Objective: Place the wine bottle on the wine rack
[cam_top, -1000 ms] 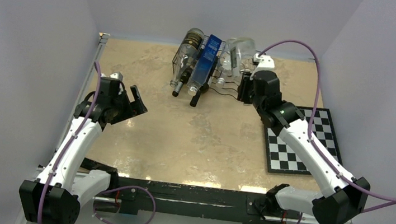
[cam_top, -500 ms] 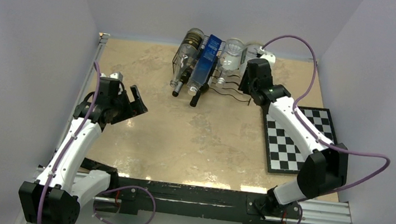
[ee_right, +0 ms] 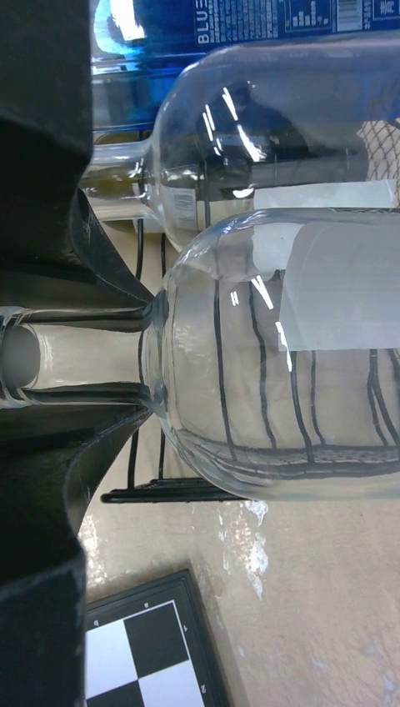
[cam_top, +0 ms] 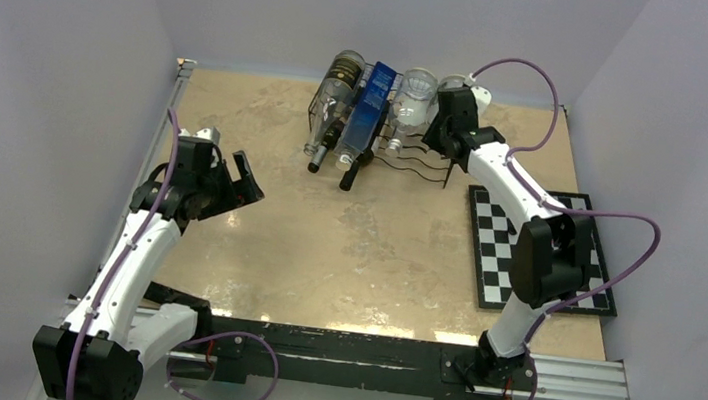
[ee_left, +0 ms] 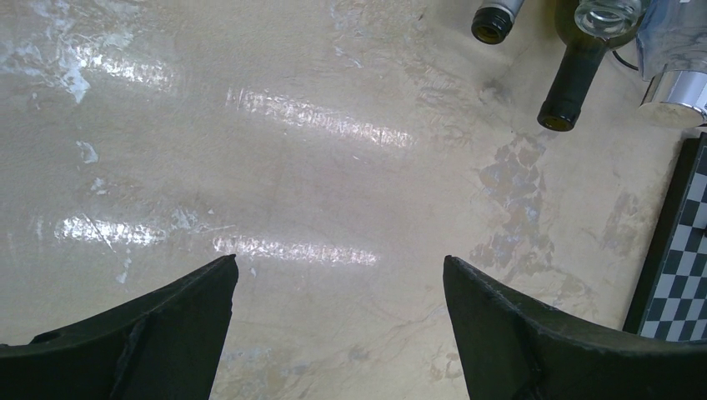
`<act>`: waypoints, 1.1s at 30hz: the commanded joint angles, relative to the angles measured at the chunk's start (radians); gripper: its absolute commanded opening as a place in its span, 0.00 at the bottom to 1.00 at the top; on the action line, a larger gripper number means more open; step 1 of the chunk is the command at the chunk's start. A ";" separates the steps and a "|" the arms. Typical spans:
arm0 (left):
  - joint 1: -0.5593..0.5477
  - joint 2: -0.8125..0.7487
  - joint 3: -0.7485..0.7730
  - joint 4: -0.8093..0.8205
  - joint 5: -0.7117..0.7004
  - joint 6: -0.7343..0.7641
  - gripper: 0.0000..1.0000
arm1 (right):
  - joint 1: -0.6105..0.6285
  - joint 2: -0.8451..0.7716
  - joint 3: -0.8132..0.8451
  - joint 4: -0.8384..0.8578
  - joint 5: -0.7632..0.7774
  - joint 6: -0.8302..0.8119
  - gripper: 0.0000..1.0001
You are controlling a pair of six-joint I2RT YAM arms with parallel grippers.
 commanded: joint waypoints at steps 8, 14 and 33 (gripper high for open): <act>-0.001 -0.021 0.048 0.009 -0.003 0.018 0.96 | -0.021 0.013 0.097 0.114 0.062 0.031 0.10; -0.001 -0.018 0.048 0.009 -0.003 0.018 0.96 | -0.020 0.007 0.077 0.088 0.081 0.037 0.48; -0.001 -0.029 0.062 0.008 0.000 0.027 0.97 | -0.014 -0.179 0.082 -0.017 0.149 -0.034 0.85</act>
